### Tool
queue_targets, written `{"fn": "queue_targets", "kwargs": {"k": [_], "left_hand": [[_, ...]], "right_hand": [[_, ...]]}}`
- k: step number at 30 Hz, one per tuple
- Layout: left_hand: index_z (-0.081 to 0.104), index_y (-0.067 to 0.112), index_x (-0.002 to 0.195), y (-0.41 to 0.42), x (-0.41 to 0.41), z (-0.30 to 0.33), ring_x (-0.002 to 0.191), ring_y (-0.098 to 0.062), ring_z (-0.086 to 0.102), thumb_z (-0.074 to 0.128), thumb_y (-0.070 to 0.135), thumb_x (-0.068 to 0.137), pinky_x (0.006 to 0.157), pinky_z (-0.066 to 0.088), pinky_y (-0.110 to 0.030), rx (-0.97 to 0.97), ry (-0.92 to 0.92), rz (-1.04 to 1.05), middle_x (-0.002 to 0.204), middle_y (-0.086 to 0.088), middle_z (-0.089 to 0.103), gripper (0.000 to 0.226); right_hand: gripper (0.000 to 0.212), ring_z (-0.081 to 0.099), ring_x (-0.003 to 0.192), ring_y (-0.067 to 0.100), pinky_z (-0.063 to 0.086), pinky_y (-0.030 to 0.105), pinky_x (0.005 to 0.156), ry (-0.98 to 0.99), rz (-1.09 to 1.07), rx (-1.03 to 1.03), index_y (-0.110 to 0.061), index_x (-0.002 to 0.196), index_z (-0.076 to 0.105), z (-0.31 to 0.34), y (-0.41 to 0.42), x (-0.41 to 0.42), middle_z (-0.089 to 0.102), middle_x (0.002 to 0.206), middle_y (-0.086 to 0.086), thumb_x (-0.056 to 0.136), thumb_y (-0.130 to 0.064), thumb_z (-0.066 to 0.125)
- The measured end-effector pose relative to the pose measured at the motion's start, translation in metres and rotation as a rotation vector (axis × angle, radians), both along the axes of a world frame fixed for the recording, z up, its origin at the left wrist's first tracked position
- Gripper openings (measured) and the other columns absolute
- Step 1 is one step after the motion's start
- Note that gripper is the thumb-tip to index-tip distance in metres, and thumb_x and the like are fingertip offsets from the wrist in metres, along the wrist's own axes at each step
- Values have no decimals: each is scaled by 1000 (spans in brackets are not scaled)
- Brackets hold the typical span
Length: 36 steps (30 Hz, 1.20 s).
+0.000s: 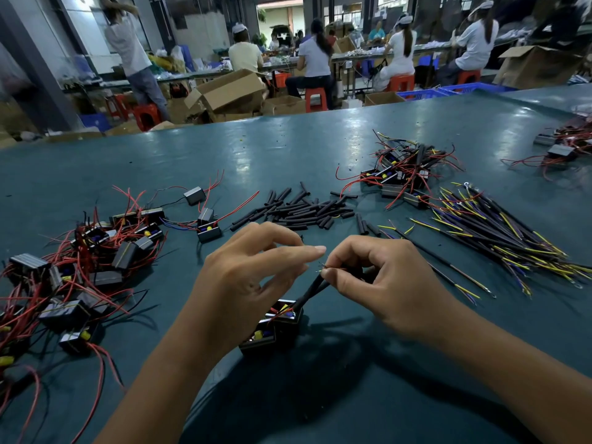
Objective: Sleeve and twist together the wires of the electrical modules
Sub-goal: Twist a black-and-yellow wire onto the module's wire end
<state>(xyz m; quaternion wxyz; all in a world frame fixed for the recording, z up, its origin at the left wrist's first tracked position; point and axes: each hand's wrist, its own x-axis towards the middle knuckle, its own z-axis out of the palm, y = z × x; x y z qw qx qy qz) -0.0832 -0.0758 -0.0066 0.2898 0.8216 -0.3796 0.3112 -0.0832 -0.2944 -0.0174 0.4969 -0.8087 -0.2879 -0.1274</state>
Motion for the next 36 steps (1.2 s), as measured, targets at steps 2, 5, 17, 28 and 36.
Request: {"fn": "queue_targets", "kwargs": {"k": [2, 5, 17, 28, 36], "left_hand": [[77, 20, 109, -1, 0, 0, 84, -28, 62, 73, 16, 90, 69, 50, -44, -10, -5, 5, 100, 3, 65, 20], [79, 22, 104, 0, 0, 0, 77, -27, 55, 72, 19, 90, 64, 46, -43, 48, -36, 28, 101, 5, 66, 16], [80, 16, 99, -4, 3, -3, 88, -21, 63, 77, 12, 84, 76, 51, -33, -34, 111, -29, 97, 4, 71, 16], [78, 11, 90, -5, 3, -3, 83, -23, 58, 71, 21, 91, 69, 50, -37, 48, -15, -23, 89, 4, 69, 13], [70, 15, 85, -10, -4, 0, 74, -10, 53, 69, 18, 91, 69, 36, -14, 11, 221, -3, 79, 9, 60, 7]], "right_hand": [[11, 55, 57, 1, 38, 7, 58, -6, 12, -4, -19, 79, 69, 1, -1, 0, 65, 66, -12, 86, -11, 73], [9, 56, 58, 1, 39, 7, 60, -6, 36, -7, -19, 80, 69, 1, -1, -1, 64, 66, -14, 86, -12, 71], [7, 51, 56, 2, 36, 8, 57, -66, 66, -75, -17, 81, 69, 2, -4, 1, 60, 66, -12, 87, -15, 73], [6, 54, 60, 3, 38, 10, 59, -70, 96, -88, -16, 82, 70, 4, -3, 0, 62, 69, -12, 86, -21, 71], [5, 53, 61, 2, 36, 7, 61, -169, 42, -126, -14, 81, 69, 4, -3, -1, 58, 67, -16, 84, -16, 72]]}}
